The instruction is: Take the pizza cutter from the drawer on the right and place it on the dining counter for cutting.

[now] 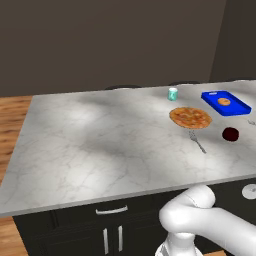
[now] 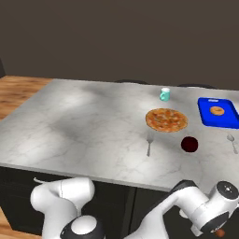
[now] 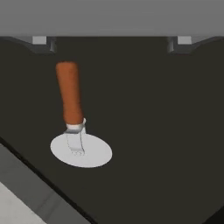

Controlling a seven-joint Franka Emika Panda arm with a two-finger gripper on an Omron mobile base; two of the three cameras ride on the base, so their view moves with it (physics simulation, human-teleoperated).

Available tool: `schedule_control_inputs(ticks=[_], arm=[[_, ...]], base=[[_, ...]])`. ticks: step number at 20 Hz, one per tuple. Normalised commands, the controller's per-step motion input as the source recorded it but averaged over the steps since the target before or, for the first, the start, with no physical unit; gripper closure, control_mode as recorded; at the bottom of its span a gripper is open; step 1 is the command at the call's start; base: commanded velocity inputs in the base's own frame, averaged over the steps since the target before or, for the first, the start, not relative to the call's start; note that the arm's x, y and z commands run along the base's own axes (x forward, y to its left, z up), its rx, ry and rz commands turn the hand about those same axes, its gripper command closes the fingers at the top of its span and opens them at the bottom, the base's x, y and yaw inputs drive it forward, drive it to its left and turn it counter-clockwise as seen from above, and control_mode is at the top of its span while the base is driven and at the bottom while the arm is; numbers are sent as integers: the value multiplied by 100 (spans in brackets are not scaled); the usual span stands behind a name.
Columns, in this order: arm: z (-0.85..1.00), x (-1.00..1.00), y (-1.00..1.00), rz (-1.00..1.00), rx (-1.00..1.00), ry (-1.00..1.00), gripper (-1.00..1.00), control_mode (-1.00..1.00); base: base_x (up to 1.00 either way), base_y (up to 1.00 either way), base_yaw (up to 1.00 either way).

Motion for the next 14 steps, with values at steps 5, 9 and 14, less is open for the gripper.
schedule_control_inputs(ticks=[5, 9, 14], arm=[[-27, 21, -9, 0, -1, 0, -100, -100], [-18, 17, 0, 0, 0, 0, -100, -100], [-17, 11, 0, 0, 0, 0, -100, -100]], base=[[0, 0, 0], [0, 0, 0], [0, 0, 0]])
